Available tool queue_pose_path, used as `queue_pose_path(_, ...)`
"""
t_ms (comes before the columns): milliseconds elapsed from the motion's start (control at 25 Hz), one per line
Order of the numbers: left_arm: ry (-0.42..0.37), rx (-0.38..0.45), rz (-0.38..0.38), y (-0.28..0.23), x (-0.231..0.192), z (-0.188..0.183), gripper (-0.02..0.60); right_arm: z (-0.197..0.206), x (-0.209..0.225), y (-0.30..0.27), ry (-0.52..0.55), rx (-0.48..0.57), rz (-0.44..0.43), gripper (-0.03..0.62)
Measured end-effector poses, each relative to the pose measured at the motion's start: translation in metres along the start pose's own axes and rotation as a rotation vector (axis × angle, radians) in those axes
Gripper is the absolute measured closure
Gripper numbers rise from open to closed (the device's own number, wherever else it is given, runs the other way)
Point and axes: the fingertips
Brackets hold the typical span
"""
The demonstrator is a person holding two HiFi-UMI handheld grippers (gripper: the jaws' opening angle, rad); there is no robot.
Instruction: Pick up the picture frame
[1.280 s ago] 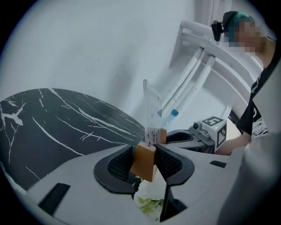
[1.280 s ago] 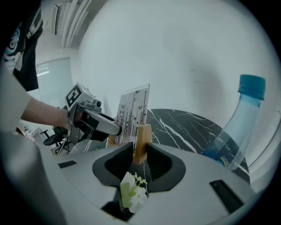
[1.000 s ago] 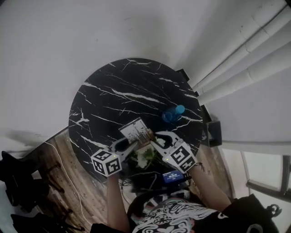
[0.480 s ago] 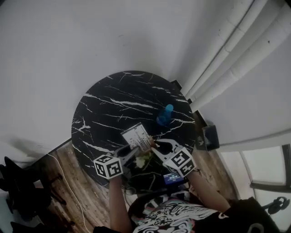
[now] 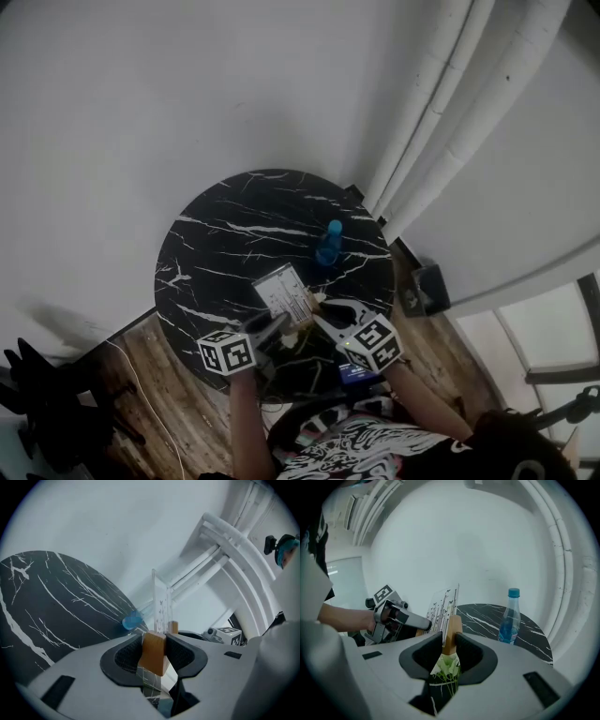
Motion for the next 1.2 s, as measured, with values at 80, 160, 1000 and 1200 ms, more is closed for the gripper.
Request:
queue_pose_path(80, -0.004, 0.009, 0.003, 0.002, 0.004, -0.001, 0.419, -0.003, -0.003, 0.004, -0.007, 0.025, 0.002, 0.5)
queue_pose_path(160, -0.004, 0.02, 0.004, 0.005, 0.006, -0.002, 0.419, -0.005, -0.007, 0.007, -0.02, 0.041, 0.0, 0.502)
queue_pose_path(1000, 0.006, 0.035, 0.018, 0.005, 0.019, 0.005, 0.42, -0.002, -0.005, 0.02, -0.004, 0.051, 0.034, 0.522)
queue_pose_path(1200, 0.018, 0.028, 0.026, 0.003, 0.018, 0.011, 0.419, 0.003, -0.004, 0.021, -0.014, 0.051, 0.03, 0.525)
Point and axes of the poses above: the fingertips, and each gripper's own axes: y backward along the fingers, x to its right, z out of its underside, and after that the axes turned 12 degrees about -y, right-handed
